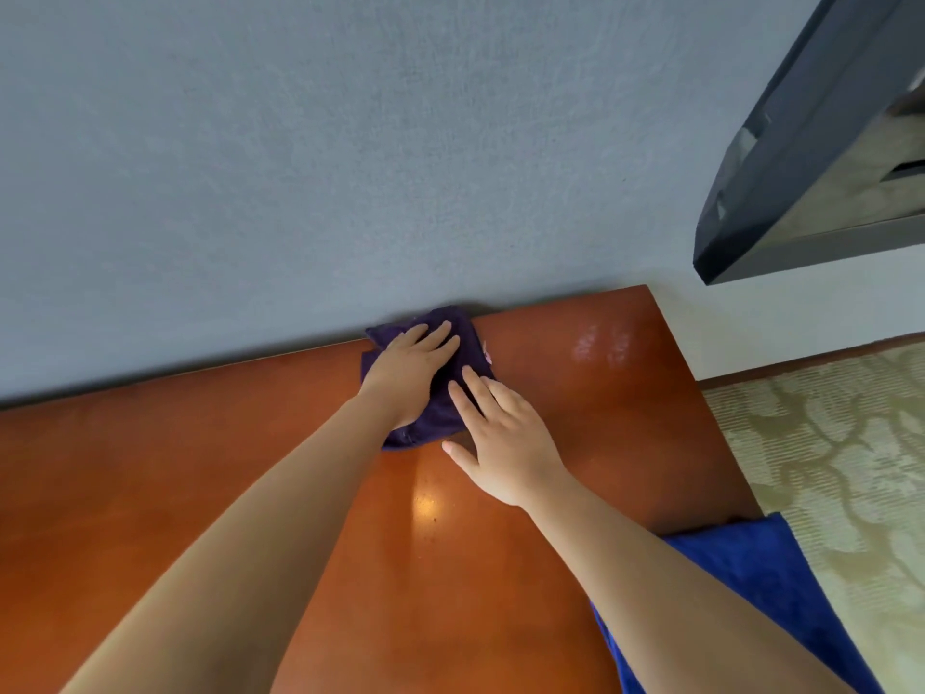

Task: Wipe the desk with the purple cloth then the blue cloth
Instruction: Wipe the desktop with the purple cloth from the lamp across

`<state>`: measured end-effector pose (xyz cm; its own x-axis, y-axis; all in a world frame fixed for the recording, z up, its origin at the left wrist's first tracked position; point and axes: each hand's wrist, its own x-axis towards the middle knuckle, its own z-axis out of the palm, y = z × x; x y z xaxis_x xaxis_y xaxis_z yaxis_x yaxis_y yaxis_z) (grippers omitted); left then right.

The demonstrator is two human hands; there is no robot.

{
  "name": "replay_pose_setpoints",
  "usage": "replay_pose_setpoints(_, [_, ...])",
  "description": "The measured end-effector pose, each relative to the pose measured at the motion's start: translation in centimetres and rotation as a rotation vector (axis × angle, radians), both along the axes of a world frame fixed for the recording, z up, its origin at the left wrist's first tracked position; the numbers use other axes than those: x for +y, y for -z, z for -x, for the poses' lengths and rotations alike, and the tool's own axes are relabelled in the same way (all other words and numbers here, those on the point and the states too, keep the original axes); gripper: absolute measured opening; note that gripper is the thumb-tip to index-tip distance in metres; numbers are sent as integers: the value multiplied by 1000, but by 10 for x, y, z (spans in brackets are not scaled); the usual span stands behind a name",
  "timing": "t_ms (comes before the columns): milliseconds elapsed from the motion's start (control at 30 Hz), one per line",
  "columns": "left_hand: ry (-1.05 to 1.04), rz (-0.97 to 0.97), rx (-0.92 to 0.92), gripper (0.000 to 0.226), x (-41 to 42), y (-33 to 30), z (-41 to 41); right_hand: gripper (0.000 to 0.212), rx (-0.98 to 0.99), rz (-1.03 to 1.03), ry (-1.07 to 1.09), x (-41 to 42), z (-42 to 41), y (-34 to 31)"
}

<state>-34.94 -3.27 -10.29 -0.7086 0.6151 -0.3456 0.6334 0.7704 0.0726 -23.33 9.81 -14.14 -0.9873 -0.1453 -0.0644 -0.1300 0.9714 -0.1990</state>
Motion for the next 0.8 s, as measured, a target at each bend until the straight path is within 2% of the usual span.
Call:
replay_pose_setpoints(133, [116,52,13,69,26,1,-3,48,74,17,73,14,-15,-4])
replay_pose_setpoints(300, [191,142,119,80,40,2,-21,42,81,34,108,33,-29,-13])
replay_pose_setpoints(400, [27,41,239,73,33,2,-36,28,114,83,137,40,-22,-27])
replay_pose_setpoints(467, [-163,-93,261,54,25,-1,-49,34,92,104,118,39,-10,-35])
replay_pose_setpoints(533, [-240,-125,207,48,17,-1,-63,43,23,101,62,36,6,-38])
replay_pose_setpoints(667, [-260,-23,-3,63,14,8,-80,50,-112,21,-45,30,34,-34])
replay_pose_setpoints(800, [-194,41,-32,63,16,10,-70,51,-147,-80,-86,42,46,-29])
